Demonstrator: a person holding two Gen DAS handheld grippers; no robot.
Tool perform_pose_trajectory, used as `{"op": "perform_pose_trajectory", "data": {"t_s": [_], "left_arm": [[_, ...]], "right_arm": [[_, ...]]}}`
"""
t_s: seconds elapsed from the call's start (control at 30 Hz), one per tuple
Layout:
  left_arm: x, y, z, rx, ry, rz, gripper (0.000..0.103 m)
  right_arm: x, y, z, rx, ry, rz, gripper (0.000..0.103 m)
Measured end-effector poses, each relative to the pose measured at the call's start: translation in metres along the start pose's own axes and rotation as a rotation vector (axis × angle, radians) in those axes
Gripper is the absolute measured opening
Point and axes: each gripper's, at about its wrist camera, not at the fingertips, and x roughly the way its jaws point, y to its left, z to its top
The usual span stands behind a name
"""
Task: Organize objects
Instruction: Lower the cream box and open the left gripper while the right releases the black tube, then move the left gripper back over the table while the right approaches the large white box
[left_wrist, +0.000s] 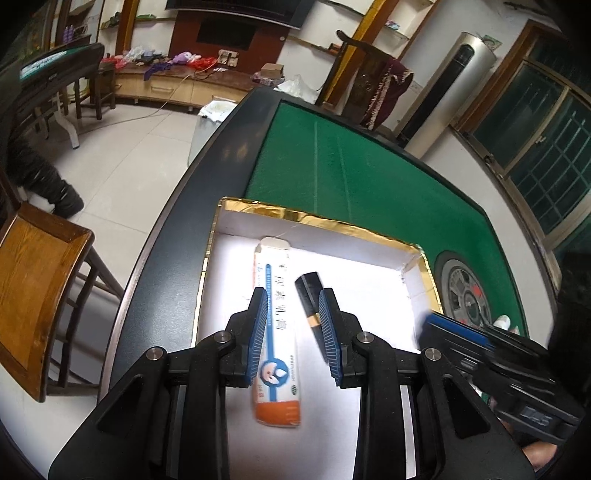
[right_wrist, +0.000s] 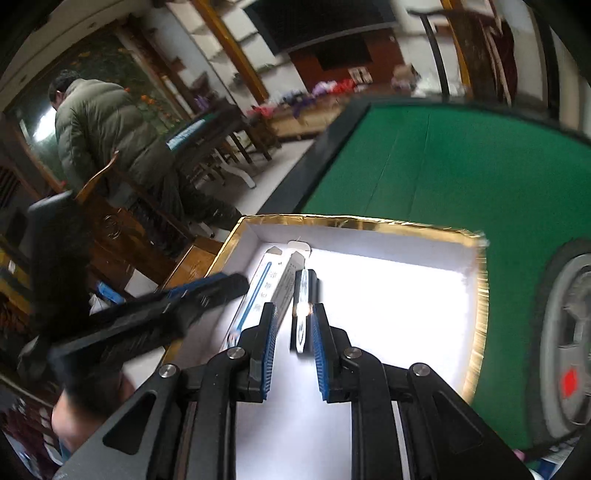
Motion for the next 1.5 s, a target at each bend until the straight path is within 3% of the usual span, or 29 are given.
{"op": "perform_pose_trajectory", "data": {"t_s": [0.33, 0.5, 0.6, 0.63, 0.77, 0.9, 1.0, 1.13, 1.33, 1.5], "left_arm": [[0.005, -0.044, -0.022, 0.114, 0.014, 0.019, 0.028], [-0.009, -0.096, -0.048, 0.223, -0.012, -0.024, 0.031], [-0.010, -0.135, -0.068, 0.307, -0.007, -0.065, 0.059], [-0.009, -0.149, -0.075, 0.340, 0.000, -0.074, 0.059], [-0.004, -0.194, -0.099, 0.423, 0.040, -0.112, 0.059], [0.004, -0.221, -0.119, 0.495, 0.057, -0.067, 0.059], [0.014, -0.234, -0.129, 0.543, 0.071, -0.034, 0.059], [0.035, -0.241, -0.138, 0.574, 0.107, 0.018, 0.059], [0.044, -0.238, -0.144, 0.589, 0.095, 0.073, 0.059], [0.046, -0.234, -0.146, 0.589, 0.120, 0.069, 0.059]], "right_arm": [[-0.048, -0.033, -0.053, 0.070, -0.011, 0.146, 0.021], [-0.087, -0.050, -0.071, 0.056, -0.044, 0.163, 0.023], [-0.117, -0.072, -0.087, 0.078, -0.092, 0.152, 0.044], [-0.125, -0.080, -0.093, 0.090, -0.108, 0.147, 0.052], [-0.162, -0.110, -0.112, 0.123, -0.176, 0.158, 0.061], [-0.201, -0.138, -0.134, 0.131, -0.286, 0.128, 0.072], [-0.220, -0.163, -0.144, 0.168, -0.347, 0.099, 0.078], [-0.225, -0.181, -0.143, 0.226, -0.334, 0.139, 0.078], [-0.238, -0.165, -0.150, 0.162, -0.380, 0.137, 0.078], [-0.233, -0.163, -0.150, 0.152, -0.363, 0.162, 0.078]]}}
